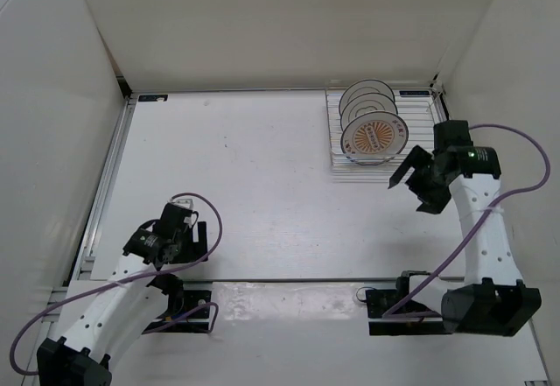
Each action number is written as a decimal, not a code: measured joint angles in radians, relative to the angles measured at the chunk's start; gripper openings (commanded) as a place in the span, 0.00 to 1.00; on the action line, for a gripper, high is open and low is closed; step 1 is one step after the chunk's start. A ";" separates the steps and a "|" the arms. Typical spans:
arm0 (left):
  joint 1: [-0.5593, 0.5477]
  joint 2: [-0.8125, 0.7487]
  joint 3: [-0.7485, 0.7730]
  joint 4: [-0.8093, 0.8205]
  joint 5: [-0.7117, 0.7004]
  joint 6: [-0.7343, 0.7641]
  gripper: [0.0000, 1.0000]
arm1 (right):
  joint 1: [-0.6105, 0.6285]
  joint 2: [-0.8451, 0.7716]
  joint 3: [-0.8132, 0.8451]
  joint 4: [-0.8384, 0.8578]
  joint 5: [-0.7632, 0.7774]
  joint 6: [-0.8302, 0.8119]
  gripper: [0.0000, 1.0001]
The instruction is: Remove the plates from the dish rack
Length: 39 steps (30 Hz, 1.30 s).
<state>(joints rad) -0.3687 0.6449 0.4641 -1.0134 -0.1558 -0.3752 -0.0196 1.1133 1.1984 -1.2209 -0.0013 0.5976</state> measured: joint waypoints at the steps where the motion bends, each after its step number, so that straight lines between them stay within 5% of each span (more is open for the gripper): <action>1: 0.000 0.005 0.000 0.000 -0.005 -0.001 1.00 | 0.000 0.028 0.047 -0.017 0.005 0.013 0.90; 9: 0.000 0.014 0.000 0.000 -0.053 -0.020 1.00 | -0.027 0.391 0.556 -0.111 0.153 0.189 0.90; 13: 0.000 -0.018 0.000 0.001 -0.092 -0.032 1.00 | -0.066 0.547 0.813 -0.085 0.108 0.279 0.90; 16: 0.001 -0.050 0.000 0.006 -0.111 -0.037 1.00 | -0.088 0.546 0.775 -0.039 0.005 0.386 0.90; 19: 0.007 -0.060 0.000 0.008 -0.126 -0.042 1.00 | -0.105 0.487 0.561 0.111 -0.124 0.498 0.54; 23: 0.055 -0.073 -0.008 0.027 -0.140 -0.046 1.00 | -0.103 0.481 0.339 0.303 -0.204 0.653 0.68; 30: 0.079 -0.113 -0.024 0.029 -0.156 -0.052 1.00 | -0.089 0.665 0.550 0.370 -0.242 0.682 0.71; 39: 0.079 -0.060 -0.031 0.028 -0.152 -0.055 1.00 | -0.084 0.665 0.557 0.410 -0.264 0.689 0.71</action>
<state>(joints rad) -0.2897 0.5846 0.4332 -0.9852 -0.3080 -0.4297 -0.1036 1.7786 1.7550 -0.8104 -0.2653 1.2869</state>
